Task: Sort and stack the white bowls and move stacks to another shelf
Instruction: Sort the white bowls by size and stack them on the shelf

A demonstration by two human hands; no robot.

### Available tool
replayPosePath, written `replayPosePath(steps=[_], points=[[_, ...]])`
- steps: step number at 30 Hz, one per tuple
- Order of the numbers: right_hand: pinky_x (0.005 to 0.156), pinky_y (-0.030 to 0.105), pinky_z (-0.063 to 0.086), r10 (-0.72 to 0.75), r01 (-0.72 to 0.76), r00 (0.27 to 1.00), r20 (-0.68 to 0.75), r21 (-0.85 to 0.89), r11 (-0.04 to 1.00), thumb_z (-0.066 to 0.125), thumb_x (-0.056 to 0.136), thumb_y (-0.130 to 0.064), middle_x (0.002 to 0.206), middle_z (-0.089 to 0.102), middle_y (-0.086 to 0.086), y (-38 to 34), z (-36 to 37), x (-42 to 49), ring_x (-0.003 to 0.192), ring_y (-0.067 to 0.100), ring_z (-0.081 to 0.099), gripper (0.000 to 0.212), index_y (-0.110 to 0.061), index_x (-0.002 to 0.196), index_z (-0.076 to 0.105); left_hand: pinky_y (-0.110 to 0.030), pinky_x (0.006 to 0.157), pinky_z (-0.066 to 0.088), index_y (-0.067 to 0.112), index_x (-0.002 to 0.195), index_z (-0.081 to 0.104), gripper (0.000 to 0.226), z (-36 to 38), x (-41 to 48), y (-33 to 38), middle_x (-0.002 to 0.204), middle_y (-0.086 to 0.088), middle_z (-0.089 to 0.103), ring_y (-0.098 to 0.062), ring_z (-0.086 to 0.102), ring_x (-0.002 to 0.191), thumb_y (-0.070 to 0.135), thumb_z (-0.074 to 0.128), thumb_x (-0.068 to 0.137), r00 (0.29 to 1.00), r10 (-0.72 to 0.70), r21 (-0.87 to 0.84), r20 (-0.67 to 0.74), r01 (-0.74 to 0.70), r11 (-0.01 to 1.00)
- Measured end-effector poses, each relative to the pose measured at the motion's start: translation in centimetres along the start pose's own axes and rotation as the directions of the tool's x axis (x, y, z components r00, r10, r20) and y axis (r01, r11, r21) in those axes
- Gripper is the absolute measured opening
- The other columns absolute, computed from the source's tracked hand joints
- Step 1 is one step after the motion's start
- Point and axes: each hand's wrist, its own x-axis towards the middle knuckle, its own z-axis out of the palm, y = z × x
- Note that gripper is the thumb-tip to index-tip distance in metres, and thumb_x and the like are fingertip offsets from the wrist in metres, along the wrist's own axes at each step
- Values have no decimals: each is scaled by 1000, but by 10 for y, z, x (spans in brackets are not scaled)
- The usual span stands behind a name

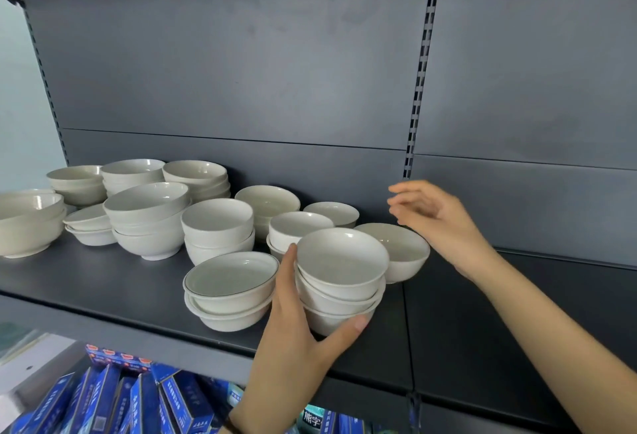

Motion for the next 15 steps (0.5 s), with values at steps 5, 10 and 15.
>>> replayPosePath(steps=[5, 10, 15], points=[[98, 39, 53, 142, -134, 988, 53, -131, 982, 69, 90, -22, 108, 71, -3, 27, 5, 61, 104, 17, 66, 14, -34, 98, 67, 1, 94, 30, 57, 128, 21, 93, 4, 25, 3, 135, 33, 38, 13, 39, 126, 61, 77, 55, 1000, -18, -128, 5, 19, 992], [94, 33, 53, 272, -194, 917, 291, -271, 943, 68, 92, -20, 121, 66, 5, 46, 17, 101, 110, 17, 62, 24, -20, 117, 66, -6, 92, 38, 39, 129, 32, 95, 3, 32, -7, 132, 17, 49, 3, 49, 122, 53, 82, 49, 999, -32, -194, 20, 35, 980], [98, 31, 51, 293, -146, 887, 356, -386, 911, 67, 92, -9, 114, 73, 8, 68, 27, 119, 107, 17, 67, 16, -17, 104, 74, -6, 95, 37, 39, 133, 30, 99, 5, 31, -14, 133, 25, 47, 0, 46, 127, 56, 82, 51, 1000, -10, -209, 2, 10, 978]])
